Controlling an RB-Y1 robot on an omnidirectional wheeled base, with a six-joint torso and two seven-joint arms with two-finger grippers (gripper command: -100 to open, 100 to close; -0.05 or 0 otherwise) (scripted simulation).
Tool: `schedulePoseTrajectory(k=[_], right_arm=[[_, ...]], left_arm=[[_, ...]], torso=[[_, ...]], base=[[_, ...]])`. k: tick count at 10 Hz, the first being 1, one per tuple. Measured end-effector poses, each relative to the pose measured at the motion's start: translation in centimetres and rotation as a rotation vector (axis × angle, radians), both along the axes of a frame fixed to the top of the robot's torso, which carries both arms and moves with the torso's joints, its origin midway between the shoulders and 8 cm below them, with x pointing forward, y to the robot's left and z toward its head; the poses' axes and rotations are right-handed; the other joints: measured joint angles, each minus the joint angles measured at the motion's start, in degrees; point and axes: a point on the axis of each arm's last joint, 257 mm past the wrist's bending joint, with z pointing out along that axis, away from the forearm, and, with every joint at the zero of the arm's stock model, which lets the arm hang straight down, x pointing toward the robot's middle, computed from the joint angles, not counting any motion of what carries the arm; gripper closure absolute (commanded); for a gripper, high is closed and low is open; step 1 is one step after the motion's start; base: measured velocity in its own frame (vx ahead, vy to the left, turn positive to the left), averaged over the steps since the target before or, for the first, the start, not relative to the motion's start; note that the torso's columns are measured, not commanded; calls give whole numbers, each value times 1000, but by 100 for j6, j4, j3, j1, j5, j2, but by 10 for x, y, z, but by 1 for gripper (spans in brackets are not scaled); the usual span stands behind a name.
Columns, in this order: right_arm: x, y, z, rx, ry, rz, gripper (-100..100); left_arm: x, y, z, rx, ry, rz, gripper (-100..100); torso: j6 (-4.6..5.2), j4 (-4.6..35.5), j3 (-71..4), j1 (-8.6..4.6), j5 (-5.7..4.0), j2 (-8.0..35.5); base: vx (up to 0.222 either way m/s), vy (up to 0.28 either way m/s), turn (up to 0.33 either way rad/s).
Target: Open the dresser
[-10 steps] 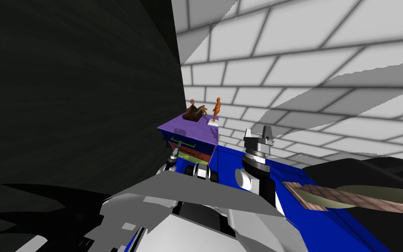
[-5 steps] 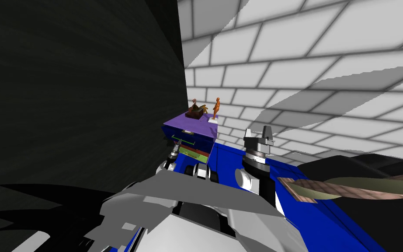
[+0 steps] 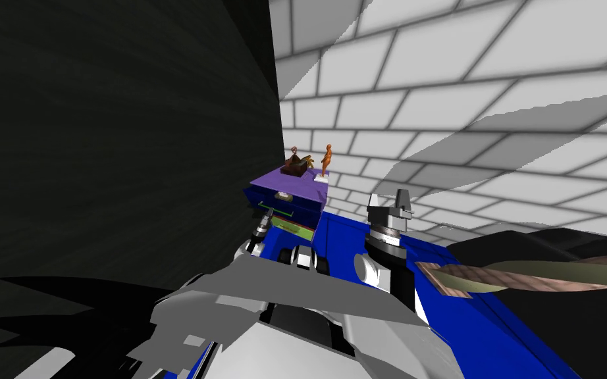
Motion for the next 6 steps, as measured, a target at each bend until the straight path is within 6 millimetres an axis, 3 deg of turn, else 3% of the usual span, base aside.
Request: schedulePoseTrajectory(k=[3, 6], right_arm=[[0, 0, 0, 0, 0, 0, 0], [0, 0, 0, 0, 0, 0, 0]], left_arm=[[-4, 3, -3, -1, 9, -6, 100], [-9, 6, 0, 0, 1, -19, 100]], torso=[[11, 5, -36, -23, -18, -58], [11, 1, -8, -20, -6, -12]], base=[[-145, 4, 37], [-199, 14, 49]])
